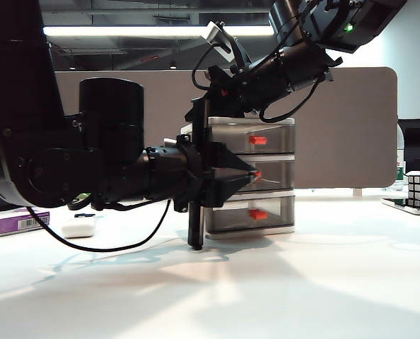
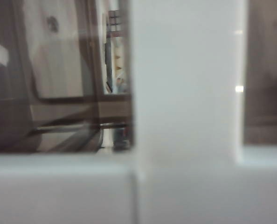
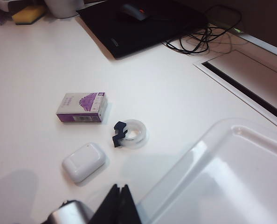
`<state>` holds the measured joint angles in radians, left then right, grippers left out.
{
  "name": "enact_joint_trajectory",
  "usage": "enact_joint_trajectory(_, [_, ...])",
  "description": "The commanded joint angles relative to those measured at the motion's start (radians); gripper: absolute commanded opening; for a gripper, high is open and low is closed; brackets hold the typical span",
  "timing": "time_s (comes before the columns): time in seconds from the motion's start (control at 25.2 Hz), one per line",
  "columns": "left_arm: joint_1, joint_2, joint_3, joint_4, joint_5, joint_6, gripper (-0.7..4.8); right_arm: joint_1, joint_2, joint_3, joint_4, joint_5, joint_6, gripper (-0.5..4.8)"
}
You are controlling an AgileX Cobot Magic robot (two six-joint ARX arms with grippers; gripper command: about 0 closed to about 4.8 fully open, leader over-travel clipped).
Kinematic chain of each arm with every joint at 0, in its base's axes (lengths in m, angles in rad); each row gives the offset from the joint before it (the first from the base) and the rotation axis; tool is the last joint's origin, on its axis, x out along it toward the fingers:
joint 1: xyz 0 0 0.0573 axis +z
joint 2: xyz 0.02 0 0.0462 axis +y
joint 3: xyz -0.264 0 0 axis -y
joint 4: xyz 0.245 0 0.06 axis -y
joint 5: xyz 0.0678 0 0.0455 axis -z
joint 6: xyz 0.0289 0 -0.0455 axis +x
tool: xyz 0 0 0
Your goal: Open the second layer of the drawer on the table, pick up the earphone case on the table and put it in, and finally close the drawer.
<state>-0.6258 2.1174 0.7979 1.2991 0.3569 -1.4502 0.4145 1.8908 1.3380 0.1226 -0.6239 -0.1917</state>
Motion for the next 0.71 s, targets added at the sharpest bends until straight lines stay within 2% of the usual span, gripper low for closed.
enact_joint_trajectory(0.04, [0.045, 0.027, -0.016, -0.137, -0.058, 0.029, -0.06, 0.0, 0.015, -0.012, -0.024, 0.014, 0.001, -0.02])
enact_joint_trajectory(0.16, [0.075, 0.027, -0.016, -0.137, -0.068, 0.03, -0.06, 0.0, 0.0, -0.006, 0.048, -0.041, 0.019, -0.03])
enact_joint_trajectory(0.28, [0.092, 0.027, -0.015, -0.13, -0.084, 0.039, -0.06, 0.002, -0.032, 0.025, 0.04, -0.129, 0.079, -0.03])
enact_joint_trajectory(0.4, [0.093, 0.027, -0.015, -0.132, -0.091, 0.04, -0.06, 0.004, -0.069, 0.025, 0.031, -0.186, 0.09, -0.03])
enact_joint_trajectory(0.52, [0.092, 0.027, -0.015, -0.131, -0.101, 0.041, -0.06, 0.004, -0.09, 0.025, -0.002, -0.29, 0.125, -0.03])
enact_joint_trajectory(0.63, [0.093, 0.027, -0.015, -0.123, -0.106, 0.04, -0.06, 0.004, -0.1, 0.024, -0.121, -0.291, 0.117, -0.03])
enact_joint_trajectory(0.71, [0.093, 0.027, -0.015, -0.114, -0.106, 0.04, -0.06, 0.004, -0.099, 0.023, -0.222, -0.24, 0.043, -0.03])
